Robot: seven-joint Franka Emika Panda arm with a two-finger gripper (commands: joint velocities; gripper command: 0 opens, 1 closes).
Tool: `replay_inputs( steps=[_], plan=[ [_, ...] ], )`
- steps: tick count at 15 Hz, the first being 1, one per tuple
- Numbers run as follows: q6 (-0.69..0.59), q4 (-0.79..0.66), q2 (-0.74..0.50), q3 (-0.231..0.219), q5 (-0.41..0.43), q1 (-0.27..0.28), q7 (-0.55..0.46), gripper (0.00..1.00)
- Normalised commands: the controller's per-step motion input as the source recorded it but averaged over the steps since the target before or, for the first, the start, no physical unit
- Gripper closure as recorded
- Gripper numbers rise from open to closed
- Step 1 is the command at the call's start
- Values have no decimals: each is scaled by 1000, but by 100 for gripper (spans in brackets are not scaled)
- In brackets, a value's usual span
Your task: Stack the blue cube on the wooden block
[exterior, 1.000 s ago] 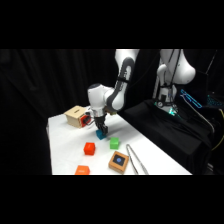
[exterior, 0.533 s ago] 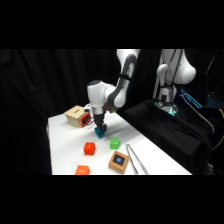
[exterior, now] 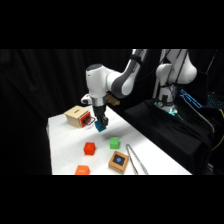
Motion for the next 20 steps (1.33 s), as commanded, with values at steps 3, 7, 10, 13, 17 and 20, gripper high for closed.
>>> replay_inputs(
  steps=[3,7,10,13,17,20],
  plan=[
    [-250,-144,-335,61,-89,164,332,72],
    [-145,-130,-252,100,-16,136,286,72],
    [-44,-108,-167,97,31,115,233,72],
    [28,-88,-102,82,46,106,194,72],
    [131,-51,-34,67,62,92,168,72],
    [229,5,78,38,33,79,140,72]
  ],
)
